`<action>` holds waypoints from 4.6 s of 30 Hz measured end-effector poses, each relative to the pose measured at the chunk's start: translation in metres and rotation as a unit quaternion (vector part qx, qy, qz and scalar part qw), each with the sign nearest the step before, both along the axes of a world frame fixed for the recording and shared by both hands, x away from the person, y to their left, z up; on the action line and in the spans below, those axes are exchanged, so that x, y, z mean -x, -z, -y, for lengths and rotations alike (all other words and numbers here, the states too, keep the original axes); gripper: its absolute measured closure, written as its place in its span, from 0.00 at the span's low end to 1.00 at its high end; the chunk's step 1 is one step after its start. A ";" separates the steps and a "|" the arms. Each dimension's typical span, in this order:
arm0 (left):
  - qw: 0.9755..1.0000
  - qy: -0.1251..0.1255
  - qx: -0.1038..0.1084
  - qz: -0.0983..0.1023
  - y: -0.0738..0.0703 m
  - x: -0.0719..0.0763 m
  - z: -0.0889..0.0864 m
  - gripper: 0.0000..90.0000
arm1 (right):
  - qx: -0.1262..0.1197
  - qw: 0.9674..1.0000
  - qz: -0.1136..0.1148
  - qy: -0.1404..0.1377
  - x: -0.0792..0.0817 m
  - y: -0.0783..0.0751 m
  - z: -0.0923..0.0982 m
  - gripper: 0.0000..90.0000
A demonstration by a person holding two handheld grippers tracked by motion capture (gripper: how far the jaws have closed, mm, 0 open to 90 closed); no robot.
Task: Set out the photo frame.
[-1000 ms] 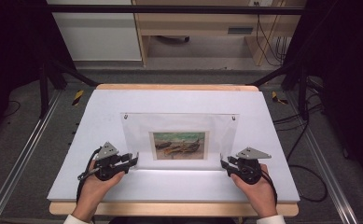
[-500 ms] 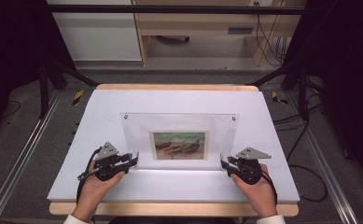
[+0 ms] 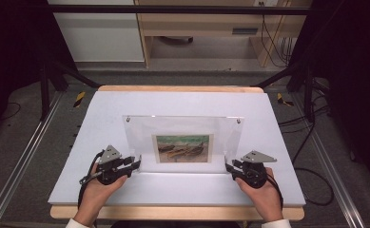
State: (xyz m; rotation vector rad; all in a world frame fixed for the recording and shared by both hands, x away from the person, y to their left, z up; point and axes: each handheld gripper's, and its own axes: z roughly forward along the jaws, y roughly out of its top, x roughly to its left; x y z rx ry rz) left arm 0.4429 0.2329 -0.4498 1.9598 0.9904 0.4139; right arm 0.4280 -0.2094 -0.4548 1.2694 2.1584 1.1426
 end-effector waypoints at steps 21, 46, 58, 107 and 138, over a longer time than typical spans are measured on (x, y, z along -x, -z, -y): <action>1.000 0.004 -0.001 0.011 0.001 0.000 0.004 0.62 | -0.004 1.000 0.004 -0.002 0.000 0.000 -0.001 0.64; 0.998 0.015 0.019 0.063 -0.005 0.002 0.012 0.07 | -0.003 0.998 0.070 0.005 -0.003 -0.007 -0.007 0.10; 0.995 -0.004 0.022 0.094 -0.012 0.011 -0.002 0.08 | -0.009 0.995 0.096 0.012 0.009 -0.015 -0.002 0.09; 0.981 -0.145 -0.011 0.124 -0.014 0.010 -0.081 0.12 | 0.009 0.989 0.094 0.112 0.034 -0.010 0.066 0.10; 0.988 -0.154 -0.015 -0.004 0.012 -0.027 -0.093 0.08 | 0.053 0.985 0.005 0.162 -0.015 0.012 0.077 0.14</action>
